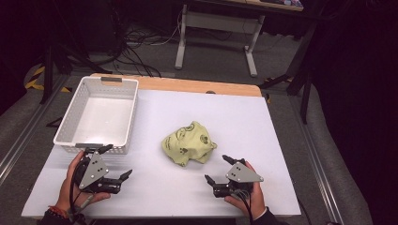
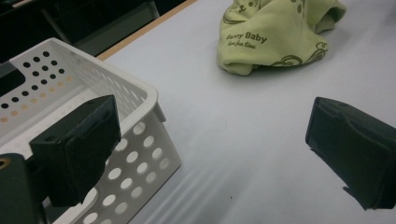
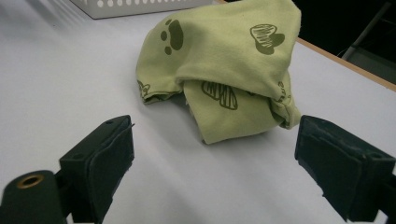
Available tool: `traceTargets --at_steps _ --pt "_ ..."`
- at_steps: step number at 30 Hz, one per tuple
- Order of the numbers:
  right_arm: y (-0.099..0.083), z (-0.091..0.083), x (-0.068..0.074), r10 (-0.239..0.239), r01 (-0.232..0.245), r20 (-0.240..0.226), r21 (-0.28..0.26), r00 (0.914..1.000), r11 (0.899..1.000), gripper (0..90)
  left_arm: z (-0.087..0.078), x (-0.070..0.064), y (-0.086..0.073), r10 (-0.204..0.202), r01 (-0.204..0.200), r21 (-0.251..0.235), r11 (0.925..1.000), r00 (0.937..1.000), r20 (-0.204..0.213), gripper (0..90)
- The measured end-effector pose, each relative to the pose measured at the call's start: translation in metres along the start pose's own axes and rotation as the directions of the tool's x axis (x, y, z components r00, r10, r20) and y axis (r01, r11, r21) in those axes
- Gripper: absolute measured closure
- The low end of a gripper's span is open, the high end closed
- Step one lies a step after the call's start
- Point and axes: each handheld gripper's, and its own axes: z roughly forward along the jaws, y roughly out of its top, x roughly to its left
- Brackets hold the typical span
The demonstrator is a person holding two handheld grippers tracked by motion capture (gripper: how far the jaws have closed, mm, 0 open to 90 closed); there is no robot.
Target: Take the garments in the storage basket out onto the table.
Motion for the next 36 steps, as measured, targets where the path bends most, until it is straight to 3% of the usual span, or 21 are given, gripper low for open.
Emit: traceTargets --at_steps 16,36 --pt "0.0011 -0.0012 0.0023 -0.009 0.009 0.004 -0.003 1.0 1.0 12.6 0.0026 -0.0055 0.0015 0.028 -0.028 0.001 0.9996 0.999 0.034 3.6" --pt "0.0016 0.0014 0.0021 -0.016 0.016 -0.007 0.003 0.9998 1.0 12.6 0.0061 -0.0096 -0.0002 0.016 -0.017 0.016 0.9997 0.9983 0.056 3.7"
